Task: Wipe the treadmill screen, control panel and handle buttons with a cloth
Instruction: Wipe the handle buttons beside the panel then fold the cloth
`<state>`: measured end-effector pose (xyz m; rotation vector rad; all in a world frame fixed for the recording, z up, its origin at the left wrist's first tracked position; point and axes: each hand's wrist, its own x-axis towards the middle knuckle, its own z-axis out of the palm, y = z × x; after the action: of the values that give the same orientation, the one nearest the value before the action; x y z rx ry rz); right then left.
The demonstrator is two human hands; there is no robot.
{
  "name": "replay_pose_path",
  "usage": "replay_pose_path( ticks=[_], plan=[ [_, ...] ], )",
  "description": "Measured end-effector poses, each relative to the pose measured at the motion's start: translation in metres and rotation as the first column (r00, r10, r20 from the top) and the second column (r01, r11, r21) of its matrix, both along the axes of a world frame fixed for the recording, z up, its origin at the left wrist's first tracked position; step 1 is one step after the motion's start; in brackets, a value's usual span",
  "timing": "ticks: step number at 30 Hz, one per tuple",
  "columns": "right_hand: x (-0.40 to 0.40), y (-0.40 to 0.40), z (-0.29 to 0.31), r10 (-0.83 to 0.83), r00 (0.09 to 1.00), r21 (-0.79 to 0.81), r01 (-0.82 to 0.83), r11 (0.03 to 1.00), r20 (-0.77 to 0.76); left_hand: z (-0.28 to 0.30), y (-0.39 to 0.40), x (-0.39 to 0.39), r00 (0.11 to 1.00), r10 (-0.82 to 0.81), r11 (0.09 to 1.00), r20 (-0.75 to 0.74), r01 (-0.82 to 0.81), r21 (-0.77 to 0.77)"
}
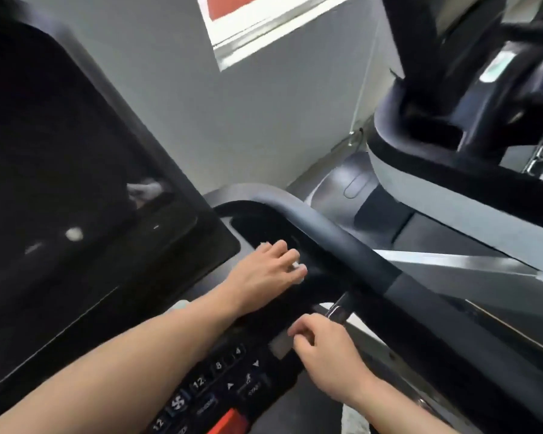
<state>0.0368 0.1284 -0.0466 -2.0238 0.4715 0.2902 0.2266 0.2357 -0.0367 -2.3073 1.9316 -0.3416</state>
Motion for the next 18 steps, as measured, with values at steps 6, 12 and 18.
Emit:
replay_pose_path(
  ticks=[6, 12, 18],
  plan=[
    [-0.015, -0.023, -0.017, -0.045, 0.998, 0.056, 0.047, 0.997, -0.041, -0.054, -0.023, 0.030, 0.902, -0.339, 0.854, -0.268, 0.414, 0.315],
    [0.000, -0.001, -0.059, 0.012, 0.997, -0.279, 0.008, 0.960, 0.073, -0.055, -0.017, 0.041, 0.727, -0.563, 0.475, -0.393, 0.674, 0.565],
    [-0.008, 0.033, -0.090, 0.030, 0.997, -0.573, 0.019, 0.819, 0.075, -0.087, -0.072, 0.046, 0.812, -0.531, 0.620, -0.243, 0.568, 0.541]
  ],
)
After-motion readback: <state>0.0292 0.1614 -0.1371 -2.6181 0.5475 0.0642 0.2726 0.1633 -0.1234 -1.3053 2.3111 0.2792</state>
